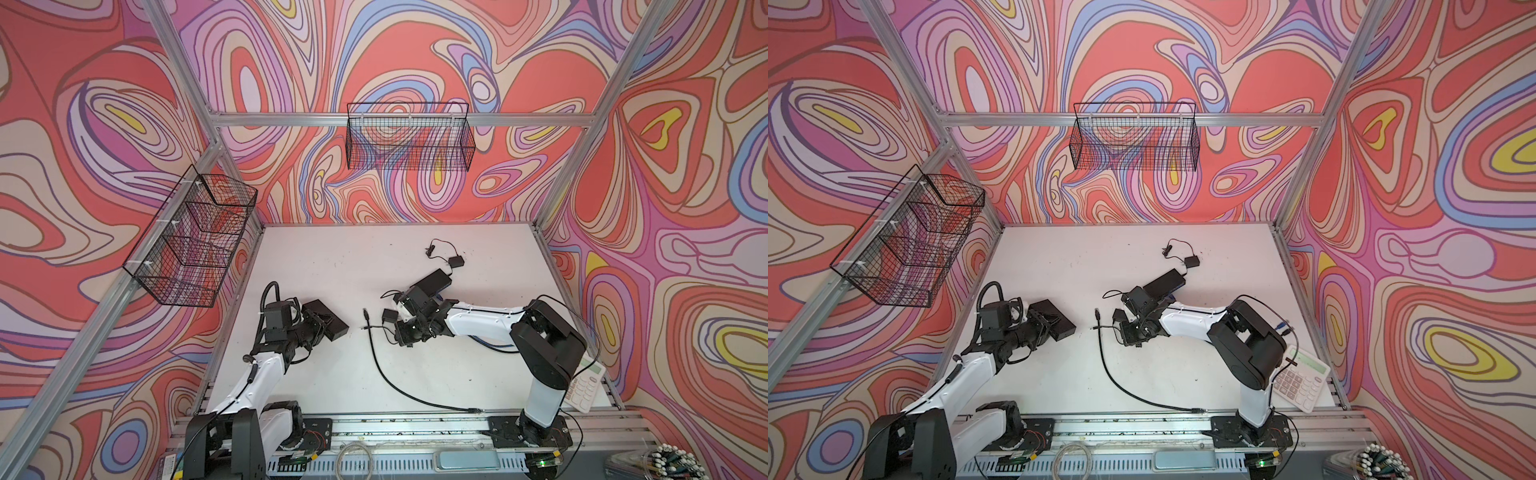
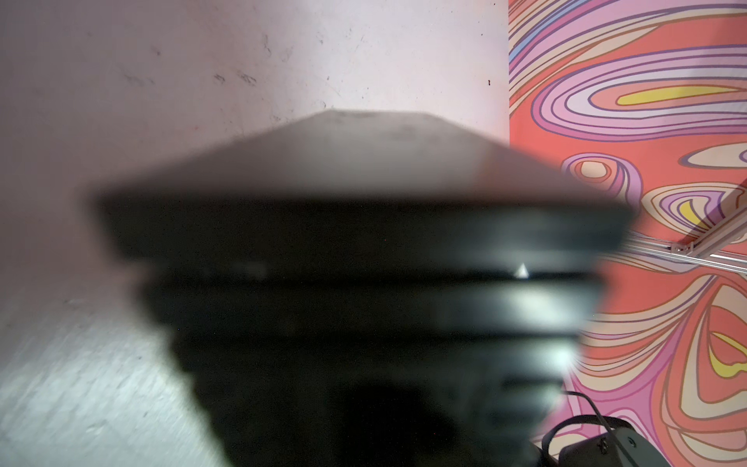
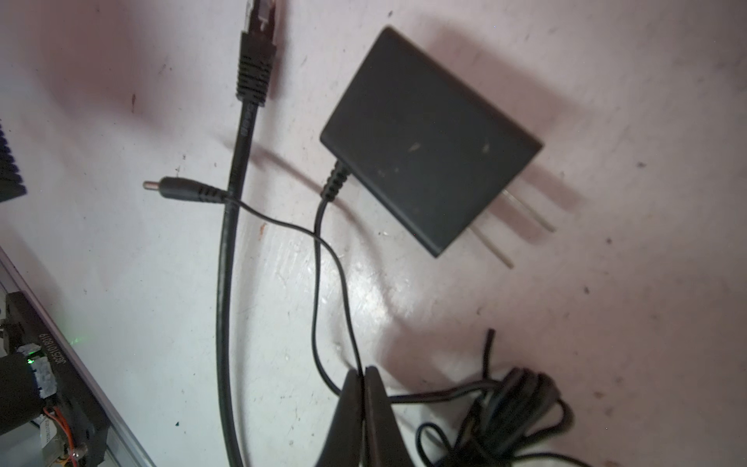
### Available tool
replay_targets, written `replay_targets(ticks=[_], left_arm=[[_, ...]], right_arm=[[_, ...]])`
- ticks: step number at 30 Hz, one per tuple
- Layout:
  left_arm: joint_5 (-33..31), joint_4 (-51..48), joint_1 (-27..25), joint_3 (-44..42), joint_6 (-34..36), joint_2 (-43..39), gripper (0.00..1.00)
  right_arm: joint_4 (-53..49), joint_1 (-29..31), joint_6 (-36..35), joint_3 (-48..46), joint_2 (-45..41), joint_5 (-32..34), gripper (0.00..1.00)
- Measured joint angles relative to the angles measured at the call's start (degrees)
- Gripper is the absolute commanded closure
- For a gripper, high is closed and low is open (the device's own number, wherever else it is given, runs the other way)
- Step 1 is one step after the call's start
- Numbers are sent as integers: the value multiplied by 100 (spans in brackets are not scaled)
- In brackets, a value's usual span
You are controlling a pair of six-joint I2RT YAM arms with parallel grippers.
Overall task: Insert the plug into the switch port
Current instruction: 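Position the open right gripper over the thin barrel plug, then close the right gripper on the black barrel plug of the power cord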
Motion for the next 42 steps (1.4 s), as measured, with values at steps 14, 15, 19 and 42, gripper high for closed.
replay_targets(ticks=[14,15,19,42], left_arm=[[-2,-28,0,-13,0,-39,78],[-4,-44,2,-20,2,-63,78],[-22,-81,0,-22,2,-85,78],[-37,-175,0,-66,2,-258,77]], right_arm=[[-52,28,-74,15,-63,13,62],[-101,39,-122,26,-101,31,62],[-396,66,-472,201,-299,92,62],[-1989,540,-3606,1720,407,699,69]])
